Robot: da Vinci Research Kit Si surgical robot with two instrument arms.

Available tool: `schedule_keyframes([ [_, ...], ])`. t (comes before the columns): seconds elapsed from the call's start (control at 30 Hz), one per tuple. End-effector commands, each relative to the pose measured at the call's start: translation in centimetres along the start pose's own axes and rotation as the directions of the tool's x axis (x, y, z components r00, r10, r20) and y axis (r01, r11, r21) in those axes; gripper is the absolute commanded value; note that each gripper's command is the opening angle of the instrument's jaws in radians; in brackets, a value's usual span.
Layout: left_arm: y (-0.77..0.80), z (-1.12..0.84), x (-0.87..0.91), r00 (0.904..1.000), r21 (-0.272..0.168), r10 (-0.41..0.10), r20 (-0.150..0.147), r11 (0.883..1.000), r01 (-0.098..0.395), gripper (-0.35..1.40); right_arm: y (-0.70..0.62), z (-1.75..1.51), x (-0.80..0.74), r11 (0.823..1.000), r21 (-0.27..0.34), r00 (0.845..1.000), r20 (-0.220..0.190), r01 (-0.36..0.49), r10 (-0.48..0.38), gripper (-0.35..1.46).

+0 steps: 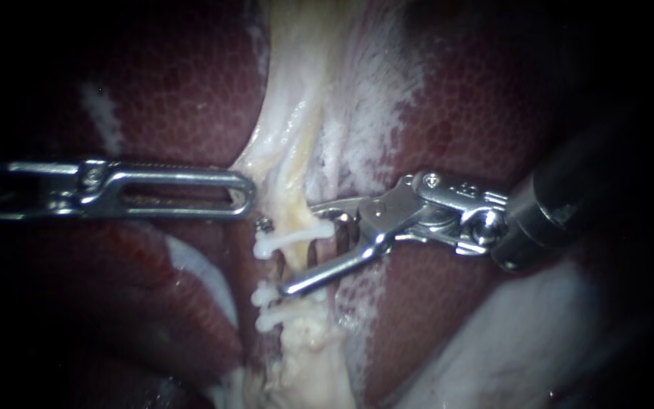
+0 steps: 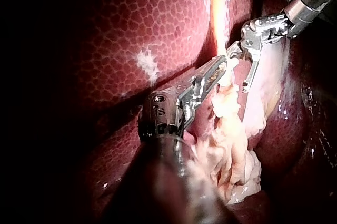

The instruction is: Going back third clip left tube

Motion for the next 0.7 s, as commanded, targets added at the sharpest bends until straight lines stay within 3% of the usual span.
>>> schedule_keyframes([
  [0.03,0.0,-0.01,0.0,1.0,0.001,0.0,-0.001,1.0,0.0,-0.35,-0.01,-0.01,0.01,1.0,0.001,1.0,0.0,-0.001,0.001,0.58],
  [0.7,0.0,-0.02,0.0,1.0,0.001,0.0,-0.004,1.0,0.0,-0.35,-0.16,-0.48,-0.01,0.999,-0.046,1.0,-0.005,-0.009,0.009,0.58],
])
